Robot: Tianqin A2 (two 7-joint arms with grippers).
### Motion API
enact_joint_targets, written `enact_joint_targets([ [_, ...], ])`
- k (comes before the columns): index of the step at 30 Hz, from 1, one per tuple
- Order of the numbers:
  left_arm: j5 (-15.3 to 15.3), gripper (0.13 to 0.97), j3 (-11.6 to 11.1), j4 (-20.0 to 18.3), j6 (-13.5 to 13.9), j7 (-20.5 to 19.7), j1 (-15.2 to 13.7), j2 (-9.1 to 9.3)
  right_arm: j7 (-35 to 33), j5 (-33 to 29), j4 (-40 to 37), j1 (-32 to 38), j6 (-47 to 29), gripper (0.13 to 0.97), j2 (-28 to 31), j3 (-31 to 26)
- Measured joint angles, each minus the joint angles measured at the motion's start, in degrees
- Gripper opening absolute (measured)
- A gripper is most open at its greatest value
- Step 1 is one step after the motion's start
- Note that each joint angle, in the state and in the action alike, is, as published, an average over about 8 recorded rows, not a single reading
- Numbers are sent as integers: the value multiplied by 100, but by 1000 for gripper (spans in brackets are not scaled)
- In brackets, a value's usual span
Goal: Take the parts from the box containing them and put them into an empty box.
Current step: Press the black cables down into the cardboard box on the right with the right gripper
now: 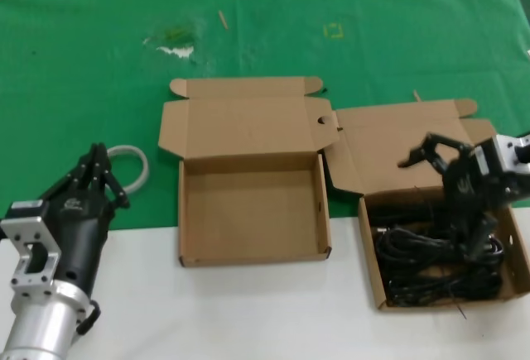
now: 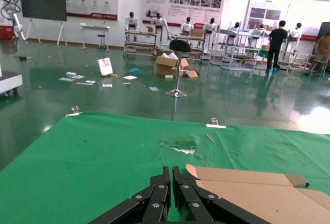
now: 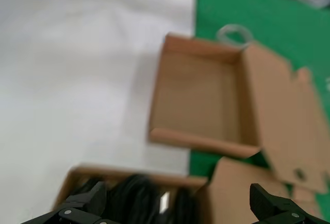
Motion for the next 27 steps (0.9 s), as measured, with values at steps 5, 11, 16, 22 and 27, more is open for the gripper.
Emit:
enact_joint_targets([
  [5,0,156,0,0,0,0,0,0,-115,-476,-328,369,-391,966,-88,-363],
  [11,0,156,0,0,0,0,0,0,-92,-799,-451,564,-635,966,-190,-577],
  [16,0,156,0,0,0,0,0,0,-66,-952,-540,615,-685,966,-316,-663],
  [22,0,156,0,0,0,0,0,0,-147,-1100,-723,551,-615,966,-502,-748],
  [27,0,156,0,0,0,0,0,0,-278,-1195,-934,471,-518,966,-664,-803],
])
